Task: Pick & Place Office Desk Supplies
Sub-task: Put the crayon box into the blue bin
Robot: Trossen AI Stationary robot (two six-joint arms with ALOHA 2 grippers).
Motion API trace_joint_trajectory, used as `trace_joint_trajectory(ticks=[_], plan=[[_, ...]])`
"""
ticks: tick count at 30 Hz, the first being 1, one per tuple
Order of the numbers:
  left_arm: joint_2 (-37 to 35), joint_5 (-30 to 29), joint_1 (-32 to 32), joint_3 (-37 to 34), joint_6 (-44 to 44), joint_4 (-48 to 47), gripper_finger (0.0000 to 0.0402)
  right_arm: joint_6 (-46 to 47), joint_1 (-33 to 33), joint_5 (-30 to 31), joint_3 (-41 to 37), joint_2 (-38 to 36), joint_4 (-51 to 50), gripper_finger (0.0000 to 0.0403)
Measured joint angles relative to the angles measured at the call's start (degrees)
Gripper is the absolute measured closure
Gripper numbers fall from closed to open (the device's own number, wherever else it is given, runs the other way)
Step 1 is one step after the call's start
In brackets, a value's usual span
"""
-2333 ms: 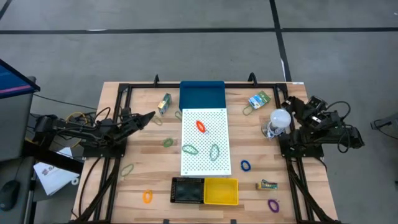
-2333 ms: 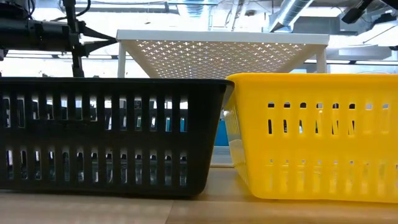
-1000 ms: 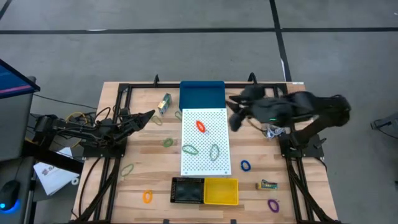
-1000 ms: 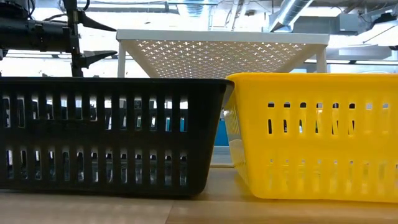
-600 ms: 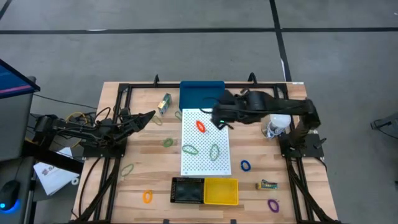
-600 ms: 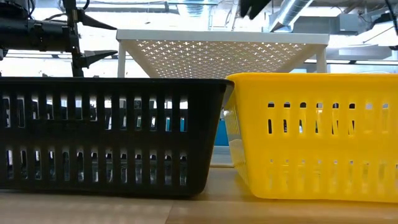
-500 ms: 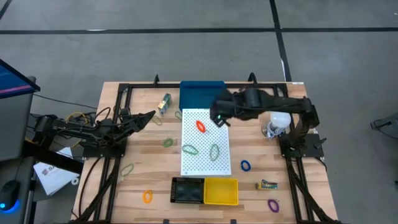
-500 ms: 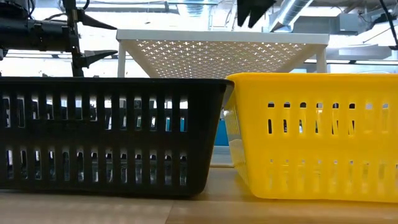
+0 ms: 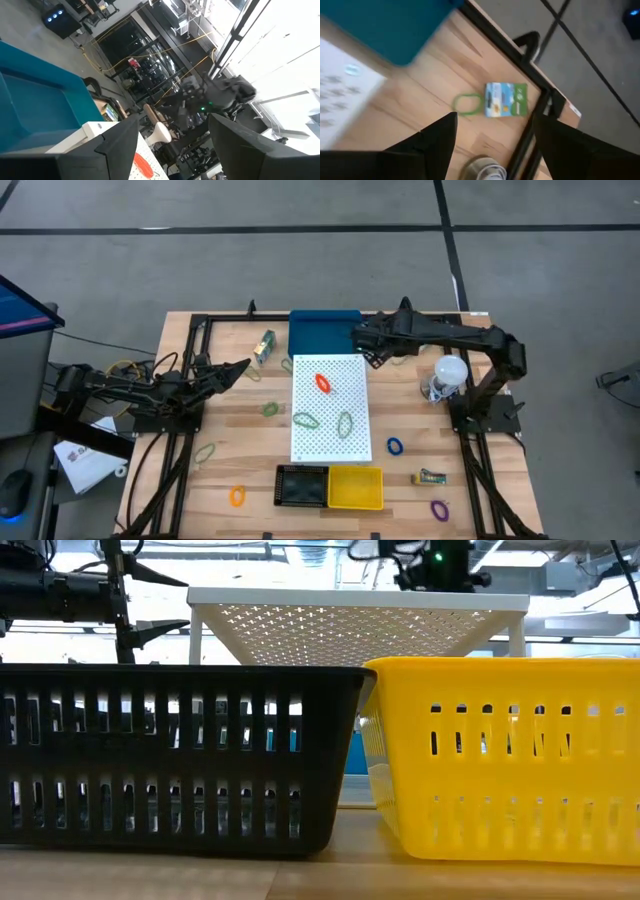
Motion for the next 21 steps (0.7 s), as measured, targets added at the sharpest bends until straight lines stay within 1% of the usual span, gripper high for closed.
trace_joint_trajectory(ticks=[5,13,16,21], plan=[[0.0,-0.5,0.0,0.0,-0.1,0.1,0.0164,-3.0,-2.5,0.2,-8.1,-0.7,4.8,0.0146],[0.0,-2.1,0.0,0.0,-0.4,0.3,0.0164,-4.2,-5.1,0.1,-17.0,0.8,10.0,0.0146],[0.0,-3.1,0.0,0.0,-0.5,0.6,0.0164,-5.6,-6.6,-0.8,-20.6,0.9,15.3,0.0146],[0.0,-4.0,0.0,0.0,-0.6,0.7,0.0164,-7.1,-9.7,-1.4,-24.4,0.8,18.3,0.0146]])
